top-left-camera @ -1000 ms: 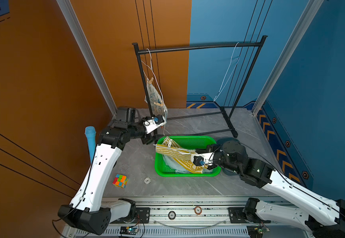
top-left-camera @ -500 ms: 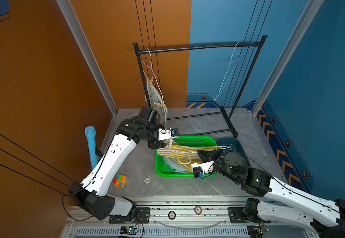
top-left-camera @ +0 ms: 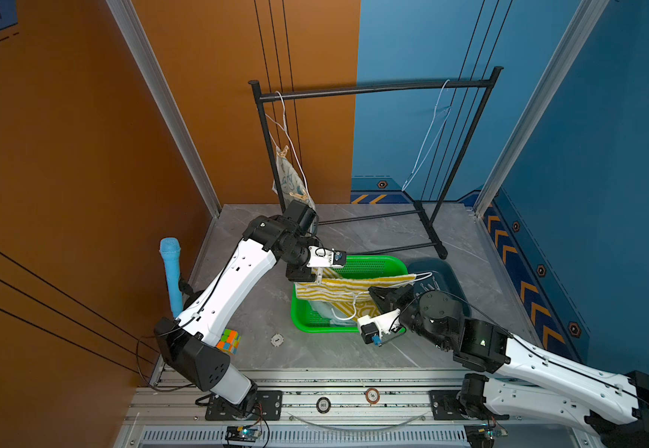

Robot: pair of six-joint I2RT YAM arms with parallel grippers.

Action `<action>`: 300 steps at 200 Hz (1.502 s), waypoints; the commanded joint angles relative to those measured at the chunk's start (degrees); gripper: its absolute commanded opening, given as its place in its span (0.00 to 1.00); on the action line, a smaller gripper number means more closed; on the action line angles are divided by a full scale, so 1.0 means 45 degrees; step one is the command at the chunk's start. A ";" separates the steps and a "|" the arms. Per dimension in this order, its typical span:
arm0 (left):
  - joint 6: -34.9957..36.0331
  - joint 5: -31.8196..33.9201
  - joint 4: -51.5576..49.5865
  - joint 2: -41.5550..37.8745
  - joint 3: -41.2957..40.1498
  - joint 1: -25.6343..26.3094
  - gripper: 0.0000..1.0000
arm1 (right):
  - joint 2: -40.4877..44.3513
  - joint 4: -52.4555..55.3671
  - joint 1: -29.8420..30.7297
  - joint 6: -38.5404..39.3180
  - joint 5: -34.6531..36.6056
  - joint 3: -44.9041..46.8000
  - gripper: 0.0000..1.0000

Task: Remove the clothespins securing towels to the hanger
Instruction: Remove the clothespin from the hanger.

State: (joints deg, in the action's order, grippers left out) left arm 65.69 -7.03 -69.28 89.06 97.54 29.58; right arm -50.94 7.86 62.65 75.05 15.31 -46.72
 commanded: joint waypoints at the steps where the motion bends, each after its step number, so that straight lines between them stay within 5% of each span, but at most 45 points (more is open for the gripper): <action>1: 0.0240 -0.0235 -0.0726 0.0262 0.0269 0.0218 0.69 | 0.0280 -0.0124 0.0102 0.0300 0.0323 0.0150 0.00; 97: 0.0242 0.0122 -0.0943 0.0848 0.0098 0.0667 0.62 | 0.0266 -0.0244 0.0135 0.0455 0.0306 0.0201 0.00; 144: 0.0180 -0.0040 -0.0953 0.0876 0.0044 0.0701 0.43 | 0.0281 -0.0471 0.0140 0.0428 0.0328 0.0245 0.00; 198: 0.0225 0.0112 -0.0952 0.0917 -0.0151 0.0761 0.50 | 0.0227 -0.0672 0.0130 0.0432 0.0323 0.0231 0.00; 300: 0.0172 0.0380 -0.0953 0.0897 -0.0322 0.0836 0.47 | 0.0226 -0.0674 0.0135 0.0373 0.0328 0.0226 0.00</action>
State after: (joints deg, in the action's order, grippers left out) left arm 66.46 -5.98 -71.83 92.71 96.71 32.82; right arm -50.78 7.22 63.02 76.51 15.31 -46.00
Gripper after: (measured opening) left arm 0.484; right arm 0.059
